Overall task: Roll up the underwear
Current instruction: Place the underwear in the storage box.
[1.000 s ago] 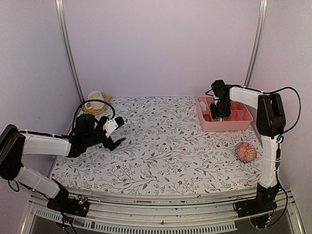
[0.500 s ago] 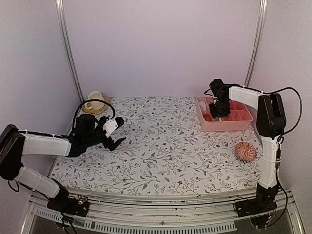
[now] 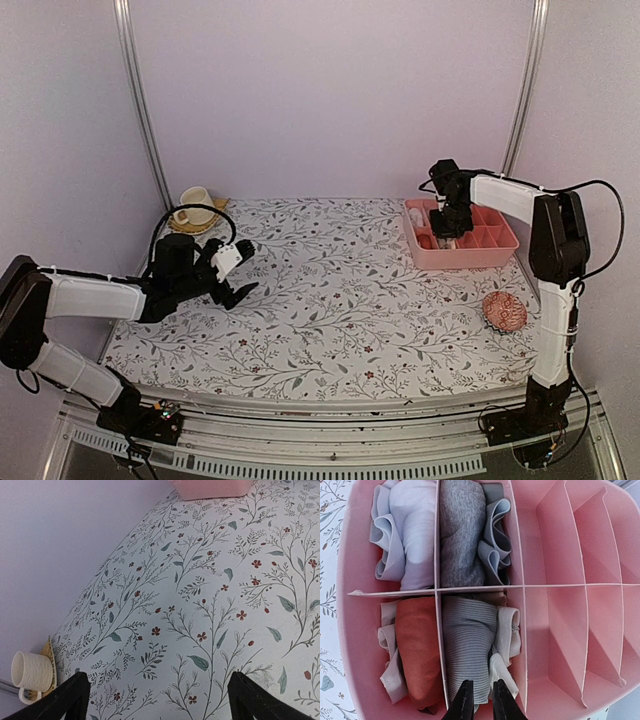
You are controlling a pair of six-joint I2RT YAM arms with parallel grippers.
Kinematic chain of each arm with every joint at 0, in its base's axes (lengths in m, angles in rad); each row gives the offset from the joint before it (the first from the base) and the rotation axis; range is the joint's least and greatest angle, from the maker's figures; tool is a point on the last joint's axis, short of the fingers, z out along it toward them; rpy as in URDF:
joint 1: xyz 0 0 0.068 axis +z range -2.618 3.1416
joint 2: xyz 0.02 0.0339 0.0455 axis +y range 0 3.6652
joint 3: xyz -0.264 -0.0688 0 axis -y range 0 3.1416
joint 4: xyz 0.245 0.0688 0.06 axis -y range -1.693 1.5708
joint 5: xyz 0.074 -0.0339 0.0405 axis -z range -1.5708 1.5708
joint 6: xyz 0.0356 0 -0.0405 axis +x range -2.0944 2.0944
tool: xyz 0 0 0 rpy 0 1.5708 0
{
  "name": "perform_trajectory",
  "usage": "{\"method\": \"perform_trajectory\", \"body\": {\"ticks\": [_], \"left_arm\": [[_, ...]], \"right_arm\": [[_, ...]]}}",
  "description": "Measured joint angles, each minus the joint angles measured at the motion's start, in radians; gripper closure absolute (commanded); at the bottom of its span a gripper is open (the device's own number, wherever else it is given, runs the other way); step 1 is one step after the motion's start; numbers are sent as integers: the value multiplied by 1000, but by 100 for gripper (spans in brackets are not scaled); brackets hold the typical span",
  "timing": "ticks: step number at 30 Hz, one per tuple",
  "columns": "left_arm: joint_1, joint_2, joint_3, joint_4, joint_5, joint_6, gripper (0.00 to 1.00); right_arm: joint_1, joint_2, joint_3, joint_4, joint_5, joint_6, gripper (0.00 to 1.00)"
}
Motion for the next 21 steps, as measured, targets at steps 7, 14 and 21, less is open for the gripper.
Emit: {"method": "perform_trajectory", "body": {"ticks": [7,14,21], "left_arm": [[0,0,0,-1,1,0,1],[0,0,0,-1,1,2,1],[0,1,0,-2,2,2,1]], "right_arm": [[0,1,-13,-6,35,6,86],[-3,27,-13,-12,55,8,94],[-10,66,-17,-14,51,7,96]]}}
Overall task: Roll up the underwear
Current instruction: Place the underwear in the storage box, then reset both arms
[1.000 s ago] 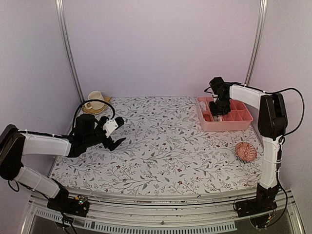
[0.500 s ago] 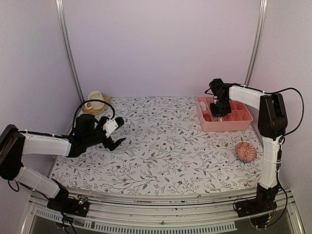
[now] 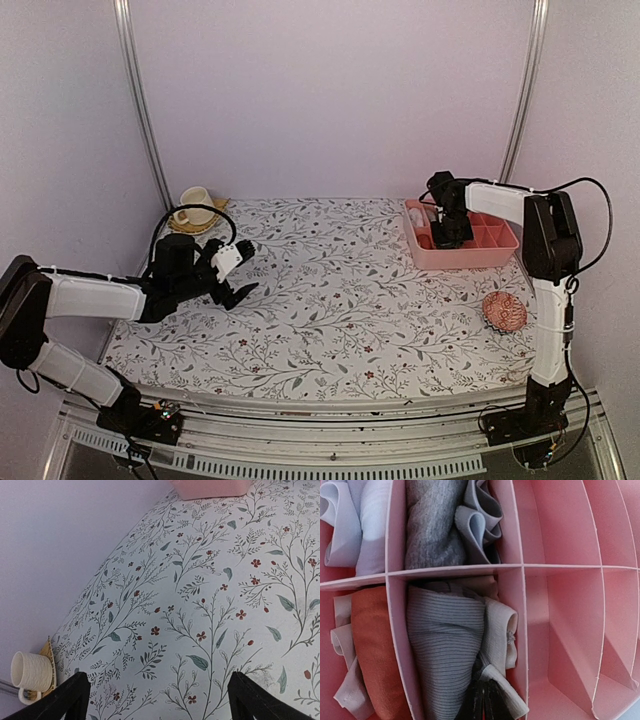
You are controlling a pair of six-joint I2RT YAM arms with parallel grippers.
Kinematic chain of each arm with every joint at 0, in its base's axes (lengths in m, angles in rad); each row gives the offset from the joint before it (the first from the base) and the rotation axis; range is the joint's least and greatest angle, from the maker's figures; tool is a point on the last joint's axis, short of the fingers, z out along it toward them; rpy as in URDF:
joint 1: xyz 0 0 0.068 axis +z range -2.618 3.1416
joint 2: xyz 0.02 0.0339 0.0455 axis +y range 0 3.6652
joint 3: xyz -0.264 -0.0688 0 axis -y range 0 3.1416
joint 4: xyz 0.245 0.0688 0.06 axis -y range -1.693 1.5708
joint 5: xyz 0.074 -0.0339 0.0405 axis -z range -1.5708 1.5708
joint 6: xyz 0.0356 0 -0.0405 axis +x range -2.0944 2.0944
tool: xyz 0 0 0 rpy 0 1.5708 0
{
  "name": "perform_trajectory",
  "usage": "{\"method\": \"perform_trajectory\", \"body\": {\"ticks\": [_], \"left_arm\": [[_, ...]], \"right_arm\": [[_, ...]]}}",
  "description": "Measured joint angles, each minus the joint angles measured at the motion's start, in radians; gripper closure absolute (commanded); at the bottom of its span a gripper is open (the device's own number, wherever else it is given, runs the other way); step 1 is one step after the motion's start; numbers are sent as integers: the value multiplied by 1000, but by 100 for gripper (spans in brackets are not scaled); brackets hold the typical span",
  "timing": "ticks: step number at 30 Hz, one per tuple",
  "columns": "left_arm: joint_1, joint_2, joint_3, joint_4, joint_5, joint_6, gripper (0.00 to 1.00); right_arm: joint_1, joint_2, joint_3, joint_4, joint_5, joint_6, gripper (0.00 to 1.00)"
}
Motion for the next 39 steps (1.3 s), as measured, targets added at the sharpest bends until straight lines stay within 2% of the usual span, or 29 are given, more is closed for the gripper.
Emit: {"method": "perform_trajectory", "body": {"ticks": [9,15,22,28,33,36,38,39], "left_arm": [[0,6,0,-1,1,0,1],[0,6,0,-1,1,0,1],[0,6,0,0,-4,-3,1],[11,6,4,-6,-5,-19,1],[73,-31,41,-77,34,-67,1],[152,-80,85,-135,103,-106,2],[198,-109,122,-160,123,-138,1],[204,-118,139,-168,118,-151,1]], "right_arm": [[-13,54,45,-3,-35,-5,92],[-24,80,100,-63,-71,-25,82],[-24,23,108,-82,-128,-30,43],[-11,-199,24,28,-174,-35,22],[42,-418,-138,161,-161,0,14],[132,-541,-275,225,-97,24,9],[215,-615,-373,263,-51,42,0],[264,-662,-438,284,-33,55,1]]}}
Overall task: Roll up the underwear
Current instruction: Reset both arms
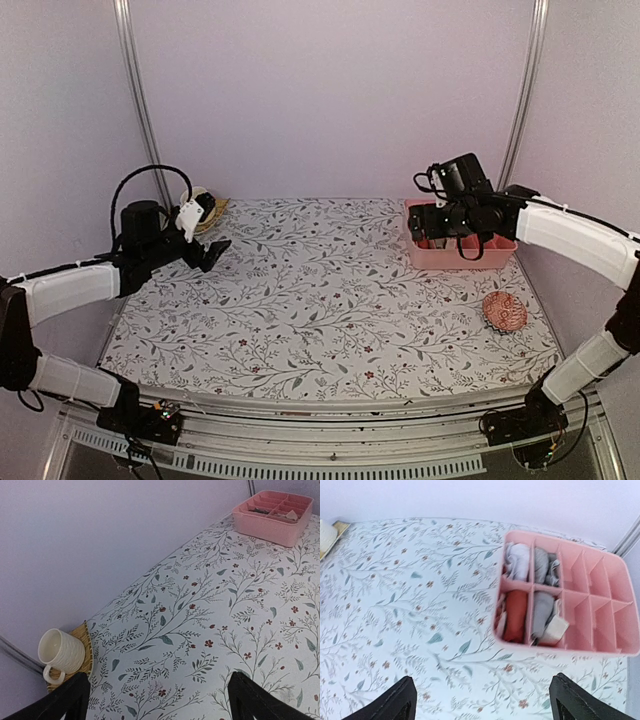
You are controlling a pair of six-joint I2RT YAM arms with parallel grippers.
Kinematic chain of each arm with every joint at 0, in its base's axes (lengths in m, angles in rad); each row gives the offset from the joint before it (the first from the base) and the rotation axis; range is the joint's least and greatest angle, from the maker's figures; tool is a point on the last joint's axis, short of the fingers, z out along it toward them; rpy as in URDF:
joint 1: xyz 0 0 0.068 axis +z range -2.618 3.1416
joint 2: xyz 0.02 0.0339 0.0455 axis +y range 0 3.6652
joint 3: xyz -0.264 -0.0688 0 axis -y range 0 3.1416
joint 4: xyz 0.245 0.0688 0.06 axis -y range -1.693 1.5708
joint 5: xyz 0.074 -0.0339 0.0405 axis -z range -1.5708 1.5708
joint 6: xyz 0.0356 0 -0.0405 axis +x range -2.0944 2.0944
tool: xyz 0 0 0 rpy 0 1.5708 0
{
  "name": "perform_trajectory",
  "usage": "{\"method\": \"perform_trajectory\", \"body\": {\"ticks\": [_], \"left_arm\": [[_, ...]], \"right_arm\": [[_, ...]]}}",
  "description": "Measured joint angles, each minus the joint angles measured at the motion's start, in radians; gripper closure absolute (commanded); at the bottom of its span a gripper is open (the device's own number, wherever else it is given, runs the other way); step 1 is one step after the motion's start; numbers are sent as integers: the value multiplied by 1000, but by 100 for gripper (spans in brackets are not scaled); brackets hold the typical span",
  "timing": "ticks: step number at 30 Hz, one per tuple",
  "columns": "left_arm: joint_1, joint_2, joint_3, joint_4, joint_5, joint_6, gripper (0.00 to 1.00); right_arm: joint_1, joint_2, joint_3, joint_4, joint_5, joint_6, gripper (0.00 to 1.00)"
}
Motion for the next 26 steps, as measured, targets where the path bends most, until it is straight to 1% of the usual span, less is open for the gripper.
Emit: {"method": "perform_trajectory", "body": {"ticks": [3,5,8,11,15,19,23,26], "left_arm": [[36,-12,32,-24,-47,-48,1],[55,-17,36,-53,-79,-83,1],[115,-29,28,-105,-72,-114,1],[211,-72,-9,-151,-23,-128,1],[299,-136,-49,-202,29,-129,1],[342,-213,-99,-237,52,-129,1],[363,-339,-192,-241,69,-126,2],[364,-419,-239,-239,75,-130,1]], "right_arm": [[127,-149,-211,72,21,34,1],[169,-240,-329,106,33,56,1],[210,-341,-458,148,58,85,1],[267,-367,-507,155,113,113,1],[365,-356,-529,177,153,142,1],[407,-371,-595,238,153,159,1],[406,-452,-698,319,138,155,1],[406,-513,-738,374,136,145,1]]}}
